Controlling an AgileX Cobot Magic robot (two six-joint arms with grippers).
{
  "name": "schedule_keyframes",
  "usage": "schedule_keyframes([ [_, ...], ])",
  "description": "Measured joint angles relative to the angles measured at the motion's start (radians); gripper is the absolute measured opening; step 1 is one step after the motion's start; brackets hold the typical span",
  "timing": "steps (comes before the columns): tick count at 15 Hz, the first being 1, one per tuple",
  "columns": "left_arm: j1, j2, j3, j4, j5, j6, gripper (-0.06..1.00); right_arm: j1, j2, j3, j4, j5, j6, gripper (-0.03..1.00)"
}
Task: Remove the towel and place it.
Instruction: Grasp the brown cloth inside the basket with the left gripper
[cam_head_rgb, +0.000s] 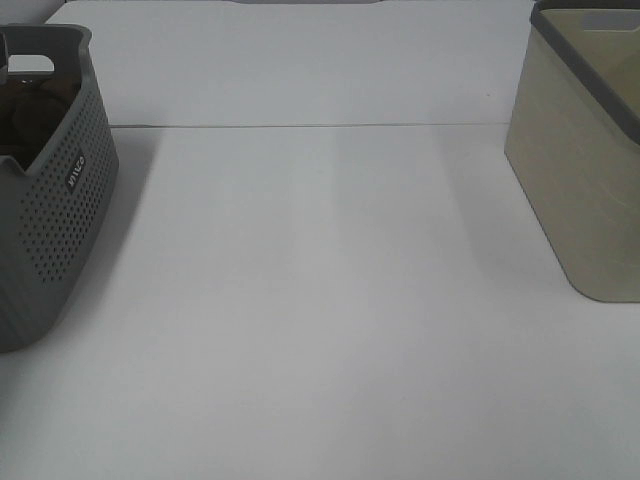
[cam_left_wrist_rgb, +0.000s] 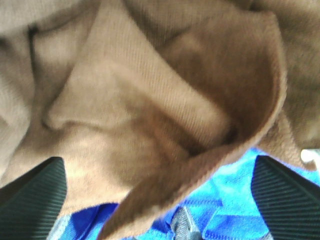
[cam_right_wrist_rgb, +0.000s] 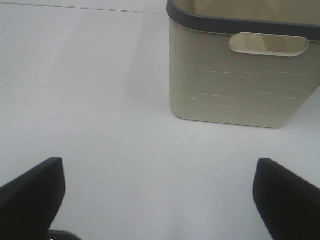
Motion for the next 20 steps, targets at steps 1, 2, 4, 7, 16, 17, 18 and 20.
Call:
schedule_keyframes([
  [1,0.001,-0.003,0.000,-0.003,-0.001,-0.001,0.91,0.000,0.000,0.000,0.000,0.000,0.000,0.98],
  [2,0.001,-0.006,0.008,-0.018,-0.001,-0.002,0.91,0.000,0.000,0.000,0.000,0.000,0.000,0.98],
  [4,0.001,-0.007,0.032,-0.018,0.000,-0.003,0.90,0.000,0.000,0.000,0.000,0.000,0.000,0.98],
  [7,0.008,-0.007,0.037,-0.006,0.001,-0.034,0.82,0.000,0.000,0.000,0.000,0.000,0.000,0.98],
  [16,0.036,-0.007,0.037,0.000,0.001,-0.237,0.00,0.000,0.000,0.000,0.000,0.000,0.000,0.98],
  [17,0.036,-0.007,0.037,0.000,0.001,-0.272,0.00,0.000,0.000,0.000,0.000,0.000,0.000,0.98],
  [18,0.036,-0.007,0.037,0.000,0.001,-0.298,0.00,0.000,0.000,0.000,0.000,0.000,0.000,0.98],
  [20,0.034,-0.011,0.037,0.001,0.002,-0.384,0.00,0.000,0.000,0.000,0.000,0.000,0.000,0.98],
])
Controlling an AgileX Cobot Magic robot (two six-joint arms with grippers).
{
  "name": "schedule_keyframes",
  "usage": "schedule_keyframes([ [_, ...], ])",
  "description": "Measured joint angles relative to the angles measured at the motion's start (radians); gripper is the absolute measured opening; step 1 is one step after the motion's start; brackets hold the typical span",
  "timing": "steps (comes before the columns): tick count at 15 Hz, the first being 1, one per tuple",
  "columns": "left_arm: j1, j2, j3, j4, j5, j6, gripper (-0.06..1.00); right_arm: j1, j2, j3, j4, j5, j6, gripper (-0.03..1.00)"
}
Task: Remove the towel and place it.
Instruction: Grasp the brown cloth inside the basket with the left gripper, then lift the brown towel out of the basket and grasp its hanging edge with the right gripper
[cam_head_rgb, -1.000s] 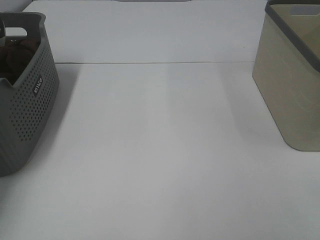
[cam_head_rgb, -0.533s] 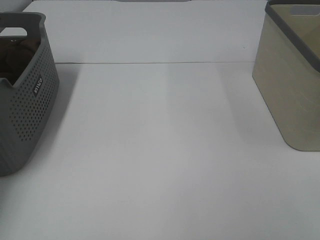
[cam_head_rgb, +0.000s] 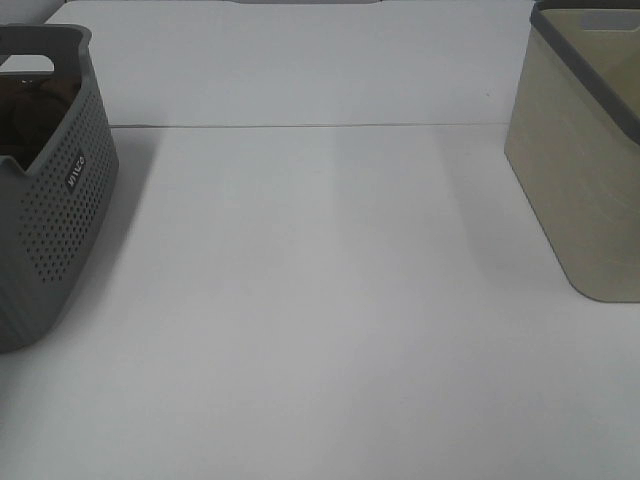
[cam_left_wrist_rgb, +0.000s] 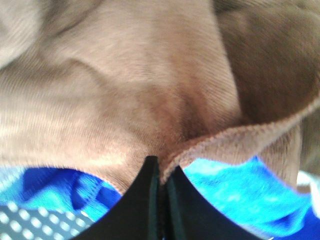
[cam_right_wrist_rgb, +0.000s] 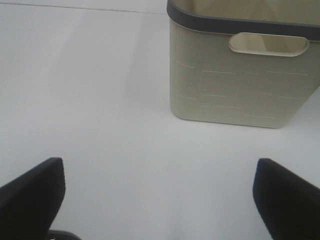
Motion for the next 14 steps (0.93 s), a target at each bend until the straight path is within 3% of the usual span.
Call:
schedule_keyframes([
  [6,-0.110,-0.282,0.003,0.005,0.000,-0.075,0.00,0.000,0.000,0.000,0.000,0.000,0.000,0.98],
  [11,-0.214,-0.472,-0.019,0.087,0.000,-0.078,0.00,0.000,0.000,0.000,0.000,0.000,0.000,0.98],
  [14,-0.357,-0.515,-0.171,0.093,-0.003,-0.124,0.00,0.000,0.000,0.000,0.000,0.000,0.000,0.98],
])
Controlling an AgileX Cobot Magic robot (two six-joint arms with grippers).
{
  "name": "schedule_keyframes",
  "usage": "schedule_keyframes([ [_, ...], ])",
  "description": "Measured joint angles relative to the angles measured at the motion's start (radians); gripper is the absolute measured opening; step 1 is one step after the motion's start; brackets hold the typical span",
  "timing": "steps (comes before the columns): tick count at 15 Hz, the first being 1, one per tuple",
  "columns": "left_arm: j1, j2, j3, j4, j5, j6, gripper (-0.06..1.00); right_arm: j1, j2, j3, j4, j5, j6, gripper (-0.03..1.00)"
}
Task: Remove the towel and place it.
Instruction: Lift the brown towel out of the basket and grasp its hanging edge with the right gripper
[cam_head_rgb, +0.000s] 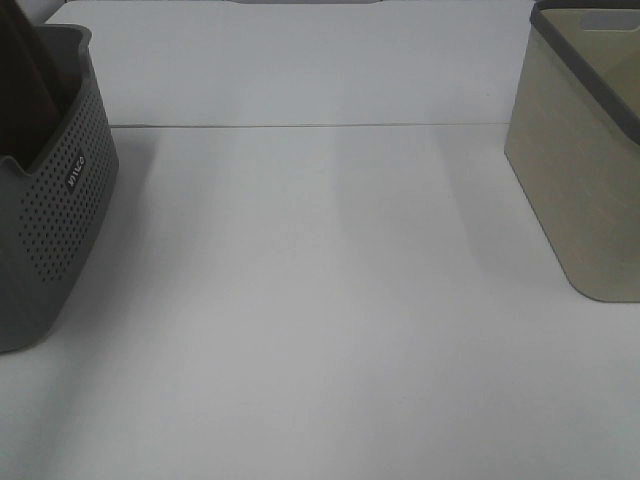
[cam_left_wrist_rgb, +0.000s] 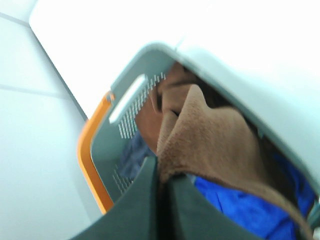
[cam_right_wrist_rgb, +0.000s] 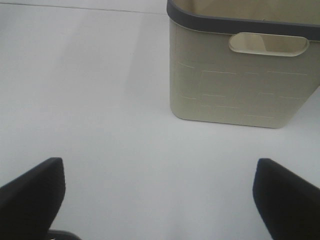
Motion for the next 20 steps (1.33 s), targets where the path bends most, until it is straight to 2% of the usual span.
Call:
schedule_keyframes([
  [4,-0.133,0.000,-0.145,0.012,0.000,-0.013,0.00,0.000,0.022,-0.010,0.010,-0.014,-0.001,0.98],
  [5,-0.168,0.000,-0.166,0.018,-0.004,-0.026,0.00,0.000,0.058,-0.021,0.048,-0.062,-0.013,0.98],
  [7,-0.244,0.000,-0.181,0.034,-0.039,-0.046,0.00,0.000,0.177,-0.031,0.196,-0.222,-0.136,0.98],
  [8,-0.289,0.001,-0.181,0.038,-0.057,-0.048,0.00,0.000,0.260,-0.034,0.302,-0.279,-0.256,0.98],
  [9,-0.356,0.011,-0.182,0.040,-0.087,-0.052,0.00,0.000,0.388,-0.034,0.516,-0.329,-0.474,0.97],
  [13,-0.484,0.070,-0.183,0.050,-0.176,-0.052,0.00,0.000,0.752,-0.034,1.066,-0.339,-1.191,0.97],
  [14,-0.510,0.081,-0.183,0.051,-0.214,-0.052,0.00,0.000,0.834,-0.034,1.177,-0.327,-1.328,0.97],
  [15,-0.520,0.084,-0.183,0.051,-0.234,-0.052,0.00,0.000,0.869,-0.034,1.217,-0.317,-1.383,0.97],
  [18,-0.579,0.110,-0.183,0.048,-0.327,-0.052,0.00,0.000,1.097,-0.034,1.495,-0.250,-1.727,0.97],
  [20,-0.624,0.129,-0.183,0.048,-0.337,-0.053,0.00,0.000,1.279,-0.083,1.623,-0.181,-1.928,0.97],
])
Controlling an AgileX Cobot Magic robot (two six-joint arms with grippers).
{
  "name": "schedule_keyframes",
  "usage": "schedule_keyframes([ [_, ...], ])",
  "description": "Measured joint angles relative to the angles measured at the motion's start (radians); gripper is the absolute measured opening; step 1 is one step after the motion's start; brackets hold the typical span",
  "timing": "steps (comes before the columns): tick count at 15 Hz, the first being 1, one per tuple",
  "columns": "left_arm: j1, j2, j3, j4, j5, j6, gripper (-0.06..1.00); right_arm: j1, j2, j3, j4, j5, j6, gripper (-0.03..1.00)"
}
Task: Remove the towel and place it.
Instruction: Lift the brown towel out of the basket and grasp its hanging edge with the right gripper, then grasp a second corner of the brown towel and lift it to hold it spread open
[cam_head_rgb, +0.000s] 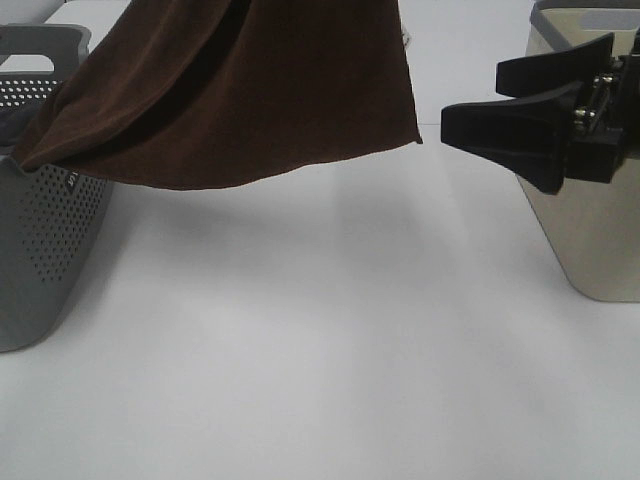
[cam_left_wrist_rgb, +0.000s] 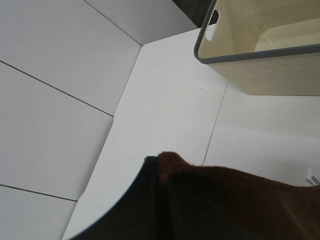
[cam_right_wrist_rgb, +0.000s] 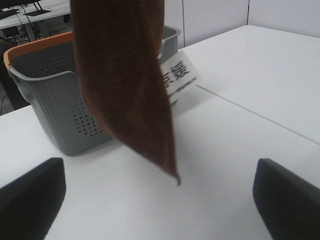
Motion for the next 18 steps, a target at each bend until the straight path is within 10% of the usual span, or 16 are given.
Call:
schedule_keyframes([
  [12,-0.014,0.001,0.000,-0.012,-0.004,-0.003,0.00,0.214,0.310,-0.221,-0.031,0.064,0.022,0.95],
  [18,-0.014,0.001,0.000,-0.015,0.027,-0.003,0.00,0.214,0.310,-0.230,-0.035,0.037,0.048,0.55],
])
